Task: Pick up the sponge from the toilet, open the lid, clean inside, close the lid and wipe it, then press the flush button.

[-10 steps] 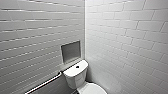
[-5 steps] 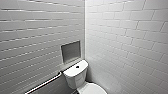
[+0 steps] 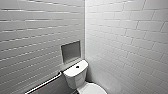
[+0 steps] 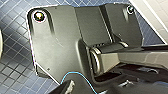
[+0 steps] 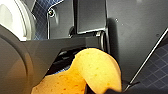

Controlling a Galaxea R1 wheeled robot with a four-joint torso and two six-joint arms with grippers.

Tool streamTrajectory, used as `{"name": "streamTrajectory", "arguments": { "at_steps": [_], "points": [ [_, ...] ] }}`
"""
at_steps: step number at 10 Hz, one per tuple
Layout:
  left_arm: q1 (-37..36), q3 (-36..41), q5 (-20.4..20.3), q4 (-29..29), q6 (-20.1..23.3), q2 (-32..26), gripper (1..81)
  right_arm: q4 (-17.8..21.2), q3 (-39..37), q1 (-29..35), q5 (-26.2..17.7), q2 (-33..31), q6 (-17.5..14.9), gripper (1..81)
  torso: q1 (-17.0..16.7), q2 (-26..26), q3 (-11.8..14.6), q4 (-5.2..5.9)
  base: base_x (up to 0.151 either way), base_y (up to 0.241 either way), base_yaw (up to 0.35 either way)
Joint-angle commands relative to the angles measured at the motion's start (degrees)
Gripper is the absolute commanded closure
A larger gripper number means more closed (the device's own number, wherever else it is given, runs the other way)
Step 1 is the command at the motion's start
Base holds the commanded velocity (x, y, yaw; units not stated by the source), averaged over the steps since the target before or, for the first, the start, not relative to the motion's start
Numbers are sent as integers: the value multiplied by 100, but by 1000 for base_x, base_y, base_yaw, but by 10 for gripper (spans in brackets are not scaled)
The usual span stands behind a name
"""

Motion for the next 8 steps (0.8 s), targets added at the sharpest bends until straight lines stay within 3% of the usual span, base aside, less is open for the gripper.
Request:
{"name": "streamTrajectory", "arguments": {
  "at_steps": [1,8],
  "points": [
    [-211,66,311,-46,26,-48,10,-6,330,99,-57,-284,-19,811,0,0,0,0,0,0,0],
    [-211,66,303,-37,35,-57,10,11,294,90,-57,-266,-19,811,0,0,0,0,0,0,0]
  ]
}}
